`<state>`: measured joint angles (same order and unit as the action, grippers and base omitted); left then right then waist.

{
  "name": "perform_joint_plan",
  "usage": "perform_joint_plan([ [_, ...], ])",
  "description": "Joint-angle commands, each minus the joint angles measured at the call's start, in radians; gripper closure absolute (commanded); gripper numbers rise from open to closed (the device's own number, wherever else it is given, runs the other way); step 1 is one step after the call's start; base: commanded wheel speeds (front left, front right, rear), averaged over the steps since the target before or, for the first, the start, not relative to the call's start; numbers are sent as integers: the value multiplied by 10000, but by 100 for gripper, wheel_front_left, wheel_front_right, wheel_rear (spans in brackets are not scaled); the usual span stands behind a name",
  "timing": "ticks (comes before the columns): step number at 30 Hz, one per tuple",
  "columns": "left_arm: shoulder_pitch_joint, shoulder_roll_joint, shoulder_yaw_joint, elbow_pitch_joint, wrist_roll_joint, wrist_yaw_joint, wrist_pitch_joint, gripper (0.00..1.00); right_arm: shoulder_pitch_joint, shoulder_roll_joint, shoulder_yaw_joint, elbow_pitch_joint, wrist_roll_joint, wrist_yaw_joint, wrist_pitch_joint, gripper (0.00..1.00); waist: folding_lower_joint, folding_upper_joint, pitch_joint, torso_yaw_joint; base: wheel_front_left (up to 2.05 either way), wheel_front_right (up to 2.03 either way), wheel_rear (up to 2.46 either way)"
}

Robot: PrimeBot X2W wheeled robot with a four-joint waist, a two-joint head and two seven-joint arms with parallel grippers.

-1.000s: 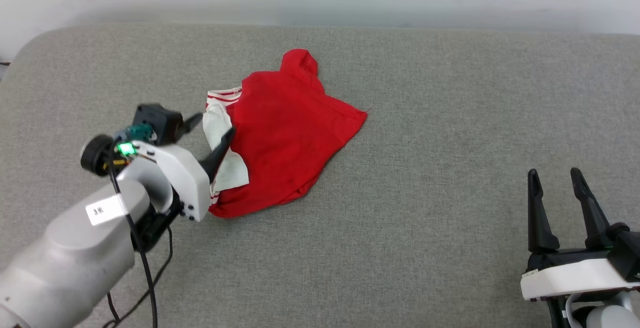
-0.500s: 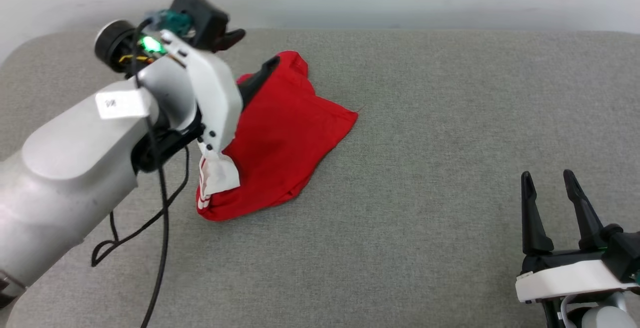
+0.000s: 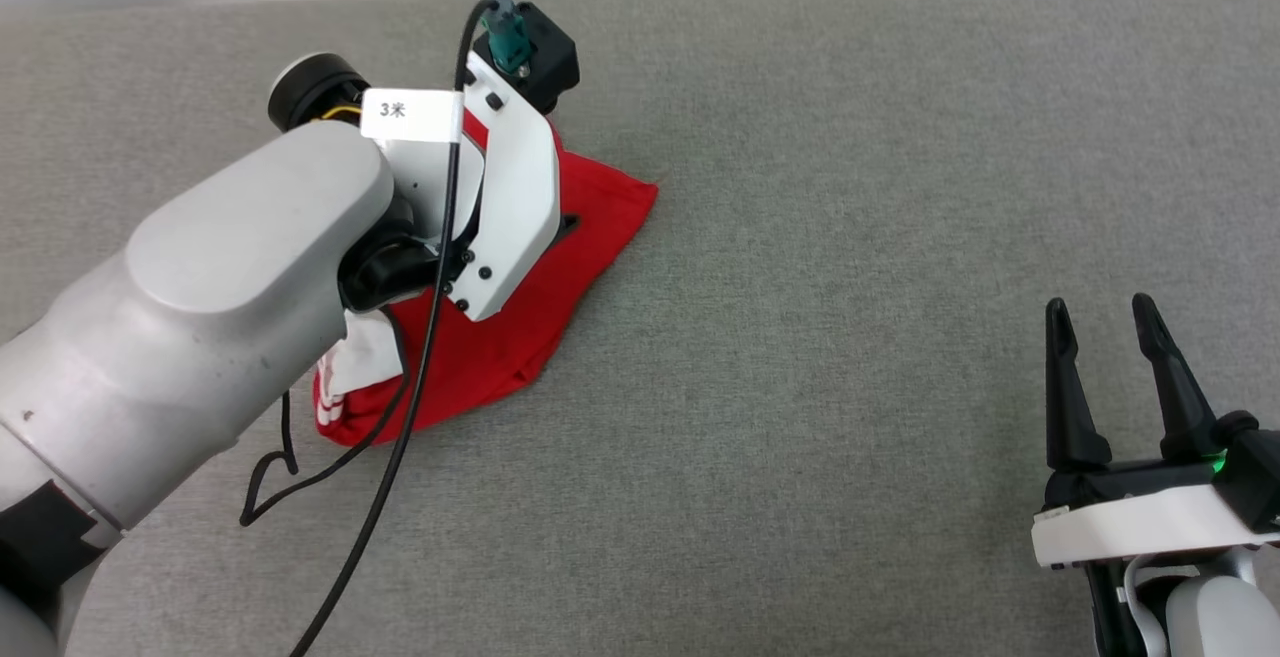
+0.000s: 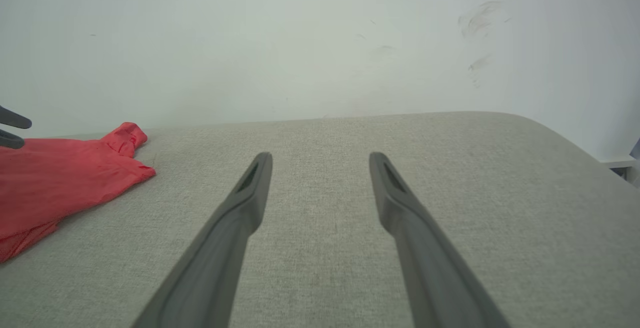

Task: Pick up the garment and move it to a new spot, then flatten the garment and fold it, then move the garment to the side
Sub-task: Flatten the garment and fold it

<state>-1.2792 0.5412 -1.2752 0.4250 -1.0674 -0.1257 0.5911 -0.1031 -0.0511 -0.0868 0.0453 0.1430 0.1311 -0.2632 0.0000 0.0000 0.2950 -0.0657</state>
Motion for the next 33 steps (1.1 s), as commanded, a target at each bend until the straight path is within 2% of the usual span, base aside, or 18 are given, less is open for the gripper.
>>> perform_joint_plan([
  [1, 11, -57, -14, 66, 74, -21, 130, 0, -140, 17, 9, -40, 34, -9, -23, 0, 0, 0, 217, -159, 0, 0, 0],
  [6, 459, -140, -53, 32, 318, -26, 1021, 0, -421, 17, 19, -97, 93, -9, -23, 0, 0, 0, 681, -365, 0, 0, 0],
  [12, 1209, 34, -60, -165, 1083, -29, 2224, 0, -672, 17, 42, -112, 167, -9, -23, 0, 0, 0, 1065, -533, 0, 0, 0],
  [18, 2121, 222, -238, -169, 1467, -34, 2687, 0, -782, 17, 17, -102, 190, -7, -23, 0, 0, 0, 1246, -580, 0, 0, 0],
  [19, 2149, 241, -242, -109, 1416, -33, 2504, 71, -783, 17, 10, -91, 194, -7, -23, 0, 0, 0, 1252, -577, 0, 0, 0],
  [20, 2114, 236, -237, -38, 1387, -33, 2325, 100, -787, 17, 6, -83, 191, -9, -23, 0, 0, 0, 1248, -570, 0, 0, 0],
  [28, 1135, -40, -75, -354, 1298, -40, 476, 100, -583, 17, -140, -13, 40, -7, -23, 0, 0, 0, 801, -215, 0, 0, 0],
  [33, 713, 130, -51, -923, 1227, -32, -894, 100, -353, 17, -168, 4, -44, -7, -23, 0, 0, 0, 306, 143, 0, 0, 0],
])
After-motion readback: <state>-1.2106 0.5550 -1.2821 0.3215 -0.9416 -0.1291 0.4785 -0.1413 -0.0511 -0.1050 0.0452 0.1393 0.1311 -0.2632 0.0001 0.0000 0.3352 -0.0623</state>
